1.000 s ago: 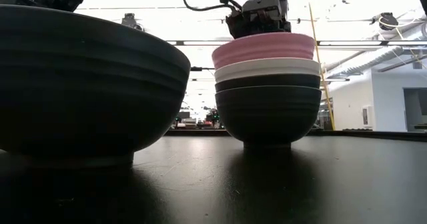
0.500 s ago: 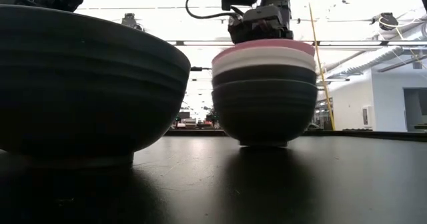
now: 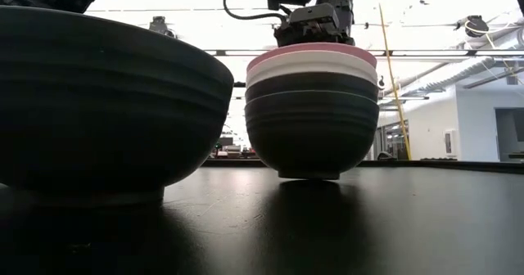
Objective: Nest bowls inside each other
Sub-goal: Stack the pink bowl on the top of the white bowl on the table
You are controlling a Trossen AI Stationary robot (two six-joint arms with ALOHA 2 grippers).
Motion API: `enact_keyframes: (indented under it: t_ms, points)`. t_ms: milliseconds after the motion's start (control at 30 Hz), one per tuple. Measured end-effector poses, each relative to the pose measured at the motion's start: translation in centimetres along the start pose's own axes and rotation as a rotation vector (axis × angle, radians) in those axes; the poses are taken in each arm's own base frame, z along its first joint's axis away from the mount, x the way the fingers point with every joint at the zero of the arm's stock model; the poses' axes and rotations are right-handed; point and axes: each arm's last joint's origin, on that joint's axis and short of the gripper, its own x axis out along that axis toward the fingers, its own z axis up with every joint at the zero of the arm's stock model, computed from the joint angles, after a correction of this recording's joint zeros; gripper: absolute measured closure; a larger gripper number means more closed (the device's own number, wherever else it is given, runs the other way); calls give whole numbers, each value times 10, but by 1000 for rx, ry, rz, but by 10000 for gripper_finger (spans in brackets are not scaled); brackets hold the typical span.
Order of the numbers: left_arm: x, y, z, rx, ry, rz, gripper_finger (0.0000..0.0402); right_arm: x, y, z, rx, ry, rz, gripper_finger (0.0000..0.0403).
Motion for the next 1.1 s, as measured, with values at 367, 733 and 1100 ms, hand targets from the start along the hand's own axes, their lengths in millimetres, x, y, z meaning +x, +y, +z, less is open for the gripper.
enact_keyframes:
  t_ms: [367, 733, 1100]
  points:
    - [0, -1, 0, 4, -1, -2, 295, 0, 10, -2, -39, -37, 6, 399]
    - [0, -1, 1, -3, -4, 4, 295, -10, 11, -2, -38, -87, 34, 402]
    - [0, -1, 1, -3, -5, 10, 295, -11, 12, -5, -26, -45, 70, 402]
